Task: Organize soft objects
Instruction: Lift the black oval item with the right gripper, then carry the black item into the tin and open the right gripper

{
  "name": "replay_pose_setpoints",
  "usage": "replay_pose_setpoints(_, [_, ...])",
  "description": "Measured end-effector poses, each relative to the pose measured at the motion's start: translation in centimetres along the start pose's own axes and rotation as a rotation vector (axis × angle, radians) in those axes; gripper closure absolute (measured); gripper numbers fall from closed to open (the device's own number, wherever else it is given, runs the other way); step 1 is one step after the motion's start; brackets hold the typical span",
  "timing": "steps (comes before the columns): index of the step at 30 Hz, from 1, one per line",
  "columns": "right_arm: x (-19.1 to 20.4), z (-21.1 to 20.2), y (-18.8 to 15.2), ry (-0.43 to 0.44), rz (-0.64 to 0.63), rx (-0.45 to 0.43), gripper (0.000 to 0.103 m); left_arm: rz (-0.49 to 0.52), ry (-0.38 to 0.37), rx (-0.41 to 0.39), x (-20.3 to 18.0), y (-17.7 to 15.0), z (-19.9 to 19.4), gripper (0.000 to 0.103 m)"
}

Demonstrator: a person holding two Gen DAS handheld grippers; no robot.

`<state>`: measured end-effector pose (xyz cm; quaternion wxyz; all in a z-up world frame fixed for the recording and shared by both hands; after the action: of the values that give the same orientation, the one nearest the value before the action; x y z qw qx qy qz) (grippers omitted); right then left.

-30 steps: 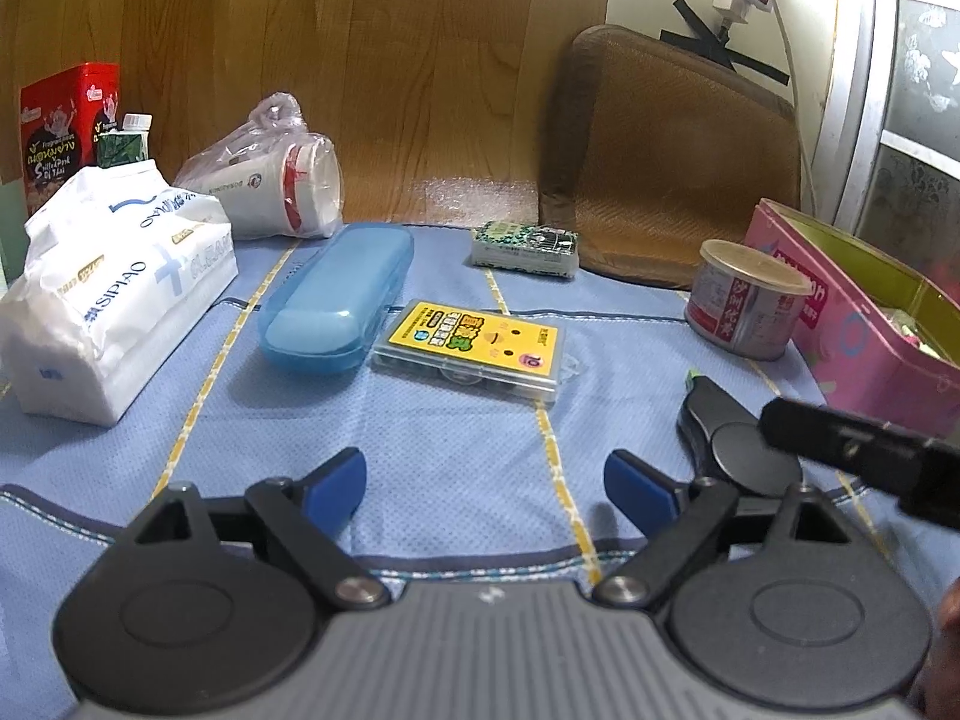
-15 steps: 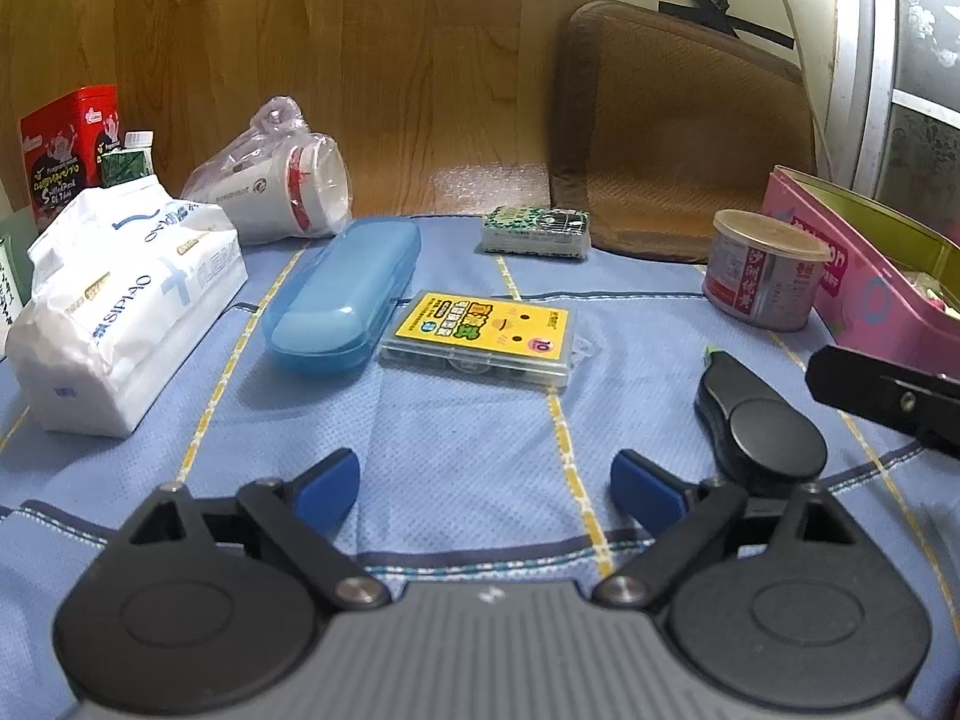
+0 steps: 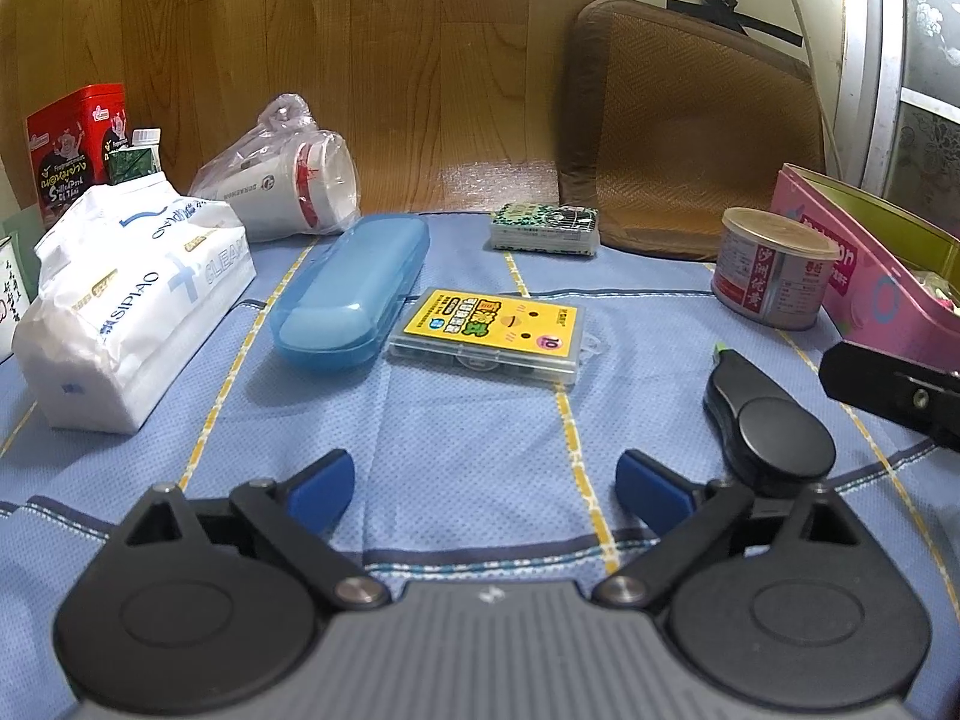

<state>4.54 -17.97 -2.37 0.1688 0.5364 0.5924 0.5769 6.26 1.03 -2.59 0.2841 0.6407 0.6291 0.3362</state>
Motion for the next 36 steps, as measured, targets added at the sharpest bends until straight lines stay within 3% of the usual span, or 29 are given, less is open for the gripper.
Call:
replay_pose_setpoints(5, [0.0,0.1,0.0,-0.011,-0.004,0.008,0.03,-0.005,-0.013,0.004,0.0,0.0,0.0,0.001])
replay_pose_setpoints(20, [-0.1,0.2,0.0,0.001,-0.008,0.012,0.025,-0.051,-0.042,-0.008,0.4,-0.1,-0.3,0.0])
replay_pose_setpoints(28, [0.7,0.6,-0.2,0.029,-0.05,0.05,0.016,-0.048,-0.042,-0.004,0.3,-0.2,-0.5,0.0])
replay_pose_setpoints(33, [0.5,0.3,-0.2,0.025,-0.032,0.033,0.016,-0.11,-0.105,-0.019,1.4,-0.2,-0.9,0.0])
replay_pose_setpoints(36, [0.8,0.4,-0.3,0.025,-0.054,0.056,0.016,-0.229,-0.199,-0.025,3.2,-0.1,-1.2,0.001])
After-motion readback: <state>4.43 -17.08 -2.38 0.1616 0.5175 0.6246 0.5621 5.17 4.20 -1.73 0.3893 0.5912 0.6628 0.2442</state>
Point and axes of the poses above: each gripper's, at about its wrist camera, not at the fingertips, and z roughly the way its jaws point, x to its left, y to its top, the point moved 4 cm from there along z, roughly the way its jaws point, and after that the axes turned 6 degrees about y, right-handed, at the moved point
